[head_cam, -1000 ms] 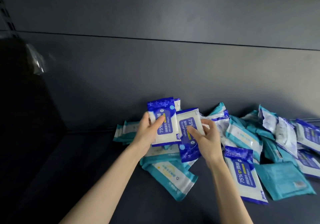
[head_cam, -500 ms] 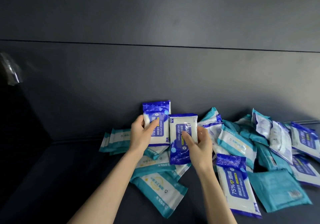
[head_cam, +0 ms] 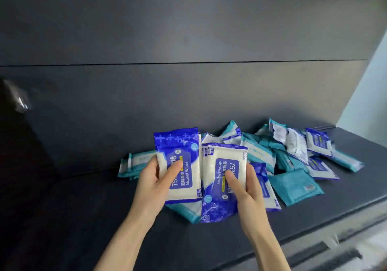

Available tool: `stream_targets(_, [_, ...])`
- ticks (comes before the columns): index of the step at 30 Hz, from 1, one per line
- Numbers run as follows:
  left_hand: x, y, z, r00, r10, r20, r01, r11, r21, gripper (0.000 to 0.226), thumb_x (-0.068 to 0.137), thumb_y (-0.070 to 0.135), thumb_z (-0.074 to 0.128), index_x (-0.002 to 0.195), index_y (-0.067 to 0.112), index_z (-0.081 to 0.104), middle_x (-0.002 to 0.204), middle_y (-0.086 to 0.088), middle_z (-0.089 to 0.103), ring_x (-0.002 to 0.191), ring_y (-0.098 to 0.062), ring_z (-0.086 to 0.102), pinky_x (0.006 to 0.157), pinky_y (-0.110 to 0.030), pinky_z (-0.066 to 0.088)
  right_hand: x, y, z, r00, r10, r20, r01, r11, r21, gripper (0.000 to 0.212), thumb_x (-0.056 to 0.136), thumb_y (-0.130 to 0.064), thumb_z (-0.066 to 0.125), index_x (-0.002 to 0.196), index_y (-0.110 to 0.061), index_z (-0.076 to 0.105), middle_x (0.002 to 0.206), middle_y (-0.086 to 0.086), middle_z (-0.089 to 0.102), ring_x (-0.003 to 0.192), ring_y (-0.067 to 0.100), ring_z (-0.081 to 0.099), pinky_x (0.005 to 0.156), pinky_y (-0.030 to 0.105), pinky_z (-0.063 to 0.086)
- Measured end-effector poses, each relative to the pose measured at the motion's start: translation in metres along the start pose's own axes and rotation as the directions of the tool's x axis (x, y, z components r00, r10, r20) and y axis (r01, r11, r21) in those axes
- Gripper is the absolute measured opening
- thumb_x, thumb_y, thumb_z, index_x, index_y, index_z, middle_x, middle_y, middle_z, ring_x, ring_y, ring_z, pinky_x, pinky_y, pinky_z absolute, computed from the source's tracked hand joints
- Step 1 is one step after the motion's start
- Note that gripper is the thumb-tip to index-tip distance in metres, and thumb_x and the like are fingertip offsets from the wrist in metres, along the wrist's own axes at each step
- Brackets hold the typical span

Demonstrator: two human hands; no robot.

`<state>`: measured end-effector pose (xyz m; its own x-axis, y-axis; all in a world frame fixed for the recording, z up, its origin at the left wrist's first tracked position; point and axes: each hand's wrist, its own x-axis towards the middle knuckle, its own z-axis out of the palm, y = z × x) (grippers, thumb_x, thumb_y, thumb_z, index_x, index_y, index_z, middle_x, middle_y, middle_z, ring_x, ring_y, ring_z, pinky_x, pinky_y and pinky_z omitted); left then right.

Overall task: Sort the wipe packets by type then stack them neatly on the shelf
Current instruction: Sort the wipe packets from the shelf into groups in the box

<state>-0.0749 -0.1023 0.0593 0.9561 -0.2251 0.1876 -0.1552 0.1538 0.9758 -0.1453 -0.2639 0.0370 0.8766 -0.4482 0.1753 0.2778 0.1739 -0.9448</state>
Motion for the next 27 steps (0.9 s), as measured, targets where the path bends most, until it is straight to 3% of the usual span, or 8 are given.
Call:
stream_targets(2, [-0.035, -0.009, 0.002, 0.991, -0.094, 0.097, 0.094, 0.996, 0.004, 0.035, 0.073, 0.033, 0.065, 0.100, 0.010, 0.066, 0.094, -0.004, 0.074, 0.090, -0.024, 0.070, 0.082, -0.042, 0.055, -0.039, 0.004, -0.012, 0.999, 0.032, -0.038, -0.032, 0.999, 0.011, 0.025, 0.091, -0.008, 0.055, 0.113, -0.018, 0.057, 0.099, -0.002, 0.073, 0.086, 0.014, 0.070, 0.064, 0.021, 0.054])
stream_targets(5, [-0.086, -0.028, 0.010, 0.945, -0.214, 0.246, 0.222, 0.975, -0.003, 0.033, 0.078, 0.031, 0.062, 0.104, 0.012, 0.065, 0.098, -0.004, 0.074, 0.092, -0.022, 0.069, 0.086, -0.041, 0.053, -0.102, 0.013, -0.037, 0.988, 0.091, -0.122, -0.092, 0.996, 0.002, 0.024, 0.088, -0.013, 0.057, 0.112, -0.014, 0.056, 0.103, 0.007, 0.072, 0.090, 0.025, 0.071, 0.067, 0.030, 0.058])
stream_targets(9, [-0.145, -0.052, 0.033, 0.844, -0.345, 0.410, 0.369, 0.929, 0.023, 0.034, 0.080, 0.030, 0.058, 0.109, 0.015, 0.061, 0.100, -0.003, 0.073, 0.094, -0.021, 0.069, 0.086, -0.041, 0.053, -0.181, 0.016, -0.075, 0.952, 0.159, -0.260, -0.175, 0.984, -0.037, 0.025, 0.089, -0.015, 0.055, 0.113, -0.010, 0.051, 0.103, 0.004, 0.072, 0.090, 0.021, 0.071, 0.065, 0.025, 0.056])
stream_targets(12, [-0.186, -0.062, 0.059, 0.767, -0.394, 0.506, 0.402, 0.910, 0.100, 0.035, 0.079, 0.036, 0.058, 0.110, 0.019, 0.059, 0.100, -0.001, 0.073, 0.091, -0.020, 0.070, 0.081, -0.040, 0.054, -0.233, 0.010, -0.106, 0.906, 0.221, -0.360, -0.244, 0.970, -0.018, 0.021, 0.093, -0.013, 0.053, 0.113, -0.009, 0.049, 0.103, 0.003, 0.072, 0.090, 0.019, 0.071, 0.066, 0.025, 0.055])
stream_targets(15, [-0.222, -0.068, 0.091, 0.698, -0.419, 0.581, 0.403, 0.900, 0.165, 0.031, 0.085, 0.034, 0.057, 0.113, 0.022, 0.055, 0.100, 0.001, 0.073, 0.088, -0.016, 0.071, 0.069, -0.029, 0.056, -0.278, 0.000, -0.135, 0.859, 0.238, -0.452, -0.270, 0.963, -0.006, 0.020, 0.093, -0.017, 0.053, 0.111, -0.011, 0.047, 0.100, 0.001, 0.072, 0.089, 0.018, 0.071, 0.066, 0.026, 0.056])
stream_targets(21, [-0.304, -0.087, 0.169, 0.558, -0.455, 0.694, 0.417, 0.877, 0.240, 0.018, 0.092, 0.019, 0.057, 0.108, 0.023, 0.050, 0.088, 0.005, 0.074, 0.076, -0.011, 0.071, 0.056, -0.020, 0.053, -0.364, -0.010, -0.201, 0.673, 0.099, -0.733, -0.288, 0.948, -0.137, 0.032, 0.084, -0.029, 0.068, 0.107, -0.015, 0.053, 0.105, 0.010, 0.069, 0.094, 0.027, 0.069, 0.080, 0.052, 0.055])
stream_targets(23, [-0.336, -0.098, 0.195, 0.509, -0.479, 0.715, 0.419, 0.864, 0.280, 0.019, 0.091, 0.020, 0.058, 0.108, 0.022, 0.049, 0.091, 0.002, 0.073, 0.076, -0.011, 0.071, 0.056, -0.020, 0.053, -0.395, -0.011, -0.229, 0.618, 0.081, -0.782, -0.300, 0.944, -0.139, 0.034, 0.082, -0.033, 0.069, 0.108, -0.017, 0.054, 0.103, 0.007, 0.069, 0.094, 0.026, 0.069, 0.081, 0.055, 0.054])
stream_targets(27, [-0.401, -0.122, 0.248, 0.437, -0.552, 0.710, 0.439, 0.820, 0.368, 0.030, 0.091, 0.022, 0.060, 0.117, 0.018, 0.048, 0.097, -0.003, 0.070, 0.076, -0.012, 0.071, 0.056, -0.019, 0.053, -0.452, -0.011, -0.287, 0.524, 0.077, -0.848, -0.310, 0.945, -0.106, 0.024, 0.086, -0.023, 0.065, 0.105, -0.016, 0.053, 0.099, 0.001, 0.071, 0.092, 0.023, 0.069, 0.080, 0.053, 0.055])
